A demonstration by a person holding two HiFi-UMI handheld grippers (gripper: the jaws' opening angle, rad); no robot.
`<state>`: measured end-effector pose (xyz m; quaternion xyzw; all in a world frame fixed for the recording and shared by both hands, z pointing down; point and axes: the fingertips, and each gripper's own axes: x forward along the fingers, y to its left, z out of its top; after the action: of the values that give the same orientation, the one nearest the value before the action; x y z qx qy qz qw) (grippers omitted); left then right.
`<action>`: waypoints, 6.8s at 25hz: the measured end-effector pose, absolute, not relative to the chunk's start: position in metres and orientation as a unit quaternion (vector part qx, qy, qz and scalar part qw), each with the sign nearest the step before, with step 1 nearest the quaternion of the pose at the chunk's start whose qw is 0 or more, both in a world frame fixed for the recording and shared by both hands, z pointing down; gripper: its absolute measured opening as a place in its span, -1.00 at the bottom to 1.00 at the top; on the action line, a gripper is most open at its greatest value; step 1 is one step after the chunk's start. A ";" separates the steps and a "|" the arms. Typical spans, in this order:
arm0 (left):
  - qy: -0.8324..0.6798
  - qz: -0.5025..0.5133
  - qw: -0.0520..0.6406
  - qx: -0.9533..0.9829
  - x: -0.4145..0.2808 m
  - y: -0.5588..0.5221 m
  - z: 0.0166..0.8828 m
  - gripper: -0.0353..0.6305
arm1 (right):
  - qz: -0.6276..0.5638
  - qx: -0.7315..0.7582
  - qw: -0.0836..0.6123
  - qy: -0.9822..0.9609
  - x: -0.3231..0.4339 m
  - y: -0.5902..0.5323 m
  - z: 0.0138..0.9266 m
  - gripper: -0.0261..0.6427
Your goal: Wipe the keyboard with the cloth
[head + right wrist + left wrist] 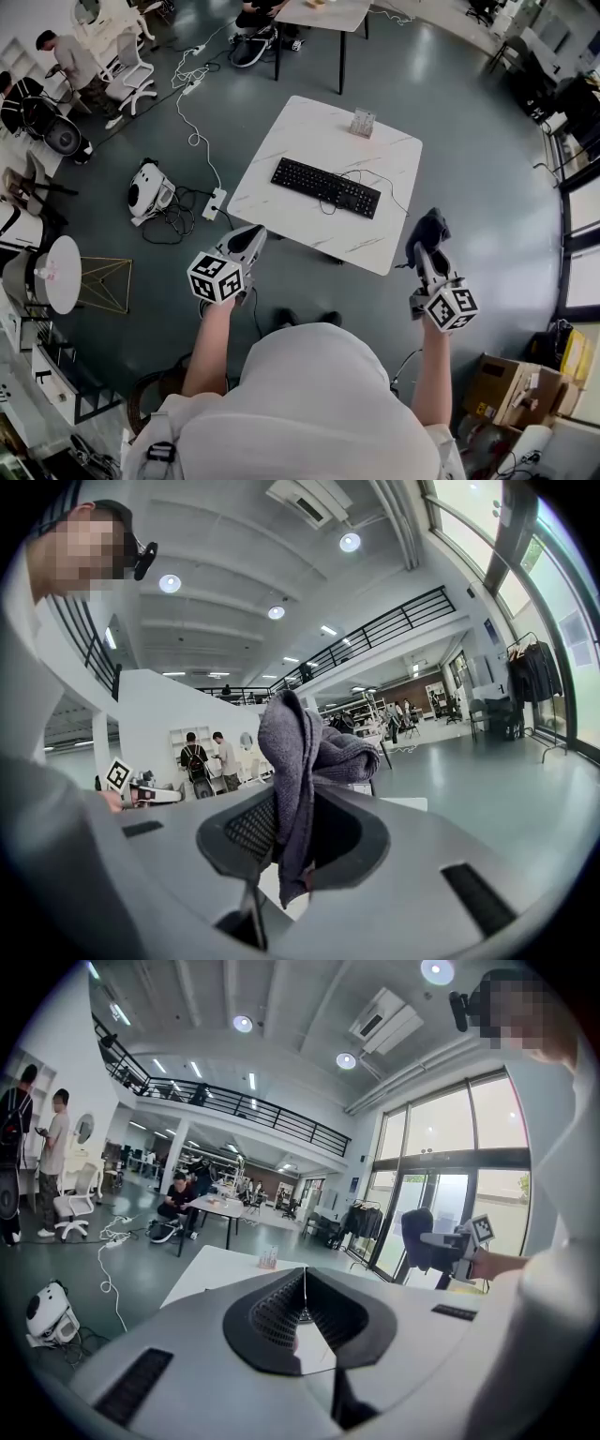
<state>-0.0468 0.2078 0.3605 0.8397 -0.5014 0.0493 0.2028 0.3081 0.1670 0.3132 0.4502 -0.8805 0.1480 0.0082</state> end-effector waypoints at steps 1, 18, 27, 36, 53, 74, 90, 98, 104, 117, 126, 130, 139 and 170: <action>-0.499 0.050 0.205 0.840 -0.047 0.208 0.362 -0.85 | 0.150 0.453 0.009 -0.879 0.308 0.168 0.315 -0.65; -0.480 0.054 0.221 0.848 -0.090 0.226 0.387 -0.85 | 0.180 0.477 0.020 -0.860 0.265 0.189 0.335 -0.65; -0.479 0.051 0.220 0.848 -0.115 0.234 0.387 -0.85 | 0.183 0.481 0.032 -0.857 0.240 0.198 0.338 -0.65; -0.480 0.050 0.230 0.845 -0.123 0.226 0.396 -0.85 | 0.192 0.482 0.047 -0.853 0.233 0.186 0.348 -0.65; -0.509 0.072 0.235 0.825 -0.132 0.160 0.405 -0.85 | 0.227 0.456 0.039 -0.860 0.222 0.093 0.376 -0.65; -0.509 0.119 0.253 0.814 -0.097 0.030 0.428 -0.85 | 0.275 0.435 0.055 -0.856 0.245 -0.045 0.421 -0.65; -0.485 0.164 0.268 0.816 -0.064 -0.026 0.470 -0.85 | 0.296 0.441 0.096 -0.842 0.276 -0.063 0.476 -0.65; -0.460 0.179 0.284 0.822 -0.071 -0.040 0.498 -0.85 | 0.322 0.465 0.102 -0.818 0.274 -0.051 0.508 -0.65; -0.431 0.203 0.287 0.831 -0.083 -0.055 0.536 -0.84 | 0.348 0.499 0.115 -0.785 0.275 -0.044 0.538 -0.65; -0.389 0.254 0.352 0.812 -0.119 -0.084 0.645 -0.84 | 0.409 0.526 0.192 -0.721 0.279 -0.020 0.624 -0.65; -0.371 0.283 0.395 0.792 -0.145 -0.095 0.697 -0.84 | 0.444 0.526 0.239 -0.685 0.283 -0.023 0.679 -0.65; -0.363 0.294 0.410 0.783 -0.156 -0.095 0.715 -0.82 | 0.451 0.522 0.257 -0.677 0.275 -0.025 0.695 -0.65; -0.333 0.308 0.435 0.778 -0.163 -0.104 0.742 -0.63 | 0.436 0.541 0.321 -0.643 0.276 -0.039 0.726 -0.65; -0.189 0.340 0.451 0.803 -0.141 -0.096 0.766 -0.41 | 0.397 0.530 0.377 -0.648 0.125 -0.077 0.747 -0.64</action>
<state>-0.1415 -0.0962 0.7663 0.8032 -0.1891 0.3396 0.4514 0.1248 -0.0774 0.7469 0.5297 -0.6478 0.3967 0.3774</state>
